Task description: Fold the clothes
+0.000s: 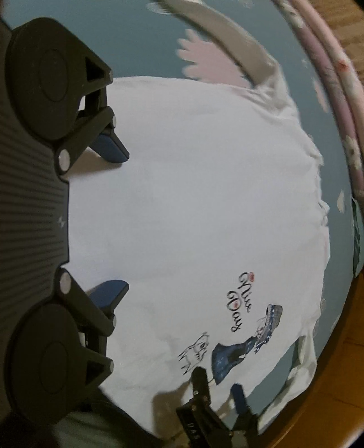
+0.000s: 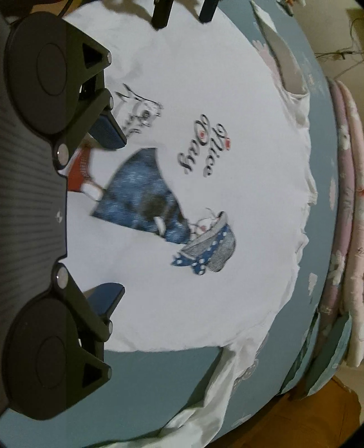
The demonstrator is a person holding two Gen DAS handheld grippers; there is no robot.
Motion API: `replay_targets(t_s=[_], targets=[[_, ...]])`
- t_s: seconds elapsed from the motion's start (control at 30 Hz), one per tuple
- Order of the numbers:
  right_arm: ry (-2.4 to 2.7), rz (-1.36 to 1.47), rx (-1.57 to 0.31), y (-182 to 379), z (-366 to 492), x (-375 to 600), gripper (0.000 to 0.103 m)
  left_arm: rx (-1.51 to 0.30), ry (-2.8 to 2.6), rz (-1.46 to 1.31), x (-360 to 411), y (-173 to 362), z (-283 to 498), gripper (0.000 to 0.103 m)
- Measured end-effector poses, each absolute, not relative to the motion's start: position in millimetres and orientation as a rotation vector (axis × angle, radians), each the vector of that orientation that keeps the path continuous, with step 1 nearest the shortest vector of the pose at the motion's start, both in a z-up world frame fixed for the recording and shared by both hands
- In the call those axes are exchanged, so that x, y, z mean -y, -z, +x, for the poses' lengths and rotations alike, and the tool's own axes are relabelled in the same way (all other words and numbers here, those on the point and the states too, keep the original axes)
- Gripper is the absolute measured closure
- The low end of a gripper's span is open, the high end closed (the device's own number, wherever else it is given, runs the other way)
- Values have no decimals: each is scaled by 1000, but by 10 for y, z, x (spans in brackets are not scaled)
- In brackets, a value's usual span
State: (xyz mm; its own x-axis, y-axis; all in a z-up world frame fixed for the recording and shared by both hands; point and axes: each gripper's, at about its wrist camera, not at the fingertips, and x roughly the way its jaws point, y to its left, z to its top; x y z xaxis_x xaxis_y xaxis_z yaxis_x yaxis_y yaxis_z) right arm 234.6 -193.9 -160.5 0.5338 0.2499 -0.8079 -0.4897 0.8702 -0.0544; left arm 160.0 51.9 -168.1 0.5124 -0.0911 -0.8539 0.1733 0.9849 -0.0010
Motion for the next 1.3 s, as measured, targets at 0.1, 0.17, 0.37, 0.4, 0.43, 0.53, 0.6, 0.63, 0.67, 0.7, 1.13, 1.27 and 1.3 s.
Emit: replay_targets(t_s=[0.1, 0.17, 0.37, 0.4, 0.43, 0.53, 0.6, 0.63, 0.67, 0.7, 1.13, 1.27, 1.3], targets=[[-465, -332, -910, 1575, 2126, 1967, 0, -1037, 148, 79, -558, 1698, 1444, 8], [-480, -342, -903, 1555, 1979, 2016, 0, -1047, 142, 92, -565, 1671, 1380, 8], [-465, -337, -875, 1453, 1796, 2116, 0, -941, 252, 124, -222, 1399, 1416, 9], [-460, -327, -869, 1441, 1799, 2116, 0, -931, 280, 133, -117, 1404, 1448, 8], [-454, -313, -865, 1434, 1805, 2114, 0, -932, 303, 145, -17, 1438, 1489, 8], [-454, -278, -869, 1472, 1820, 2106, 0, -947, 347, 177, 241, 1583, 1581, 8], [-441, -270, -888, 1531, 1810, 2108, 0, -974, 335, 184, 315, 1692, 1567, 8], [-436, -261, -889, 1555, 1791, 2125, 0, -972, 330, 182, 322, 1719, 1527, 8], [-433, -246, -885, 1573, 1769, 2149, 0, -971, 324, 181, 323, 1732, 1484, 8], [-430, -232, -880, 1592, 1747, 2174, 0, -969, 317, 184, 314, 1723, 1436, 8], [-415, -187, -821, 1659, 1651, 2228, 0, -990, 239, -190, -845, 1274, 1476, 8], [-410, -185, -818, 1662, 1650, 2231, 0, -1036, 223, -330, -1171, 1407, 1595, 8], [-409, -185, -815, 1664, 1643, 2232, 0, -1049, 210, -335, -1198, 1455, 1584, 8]])
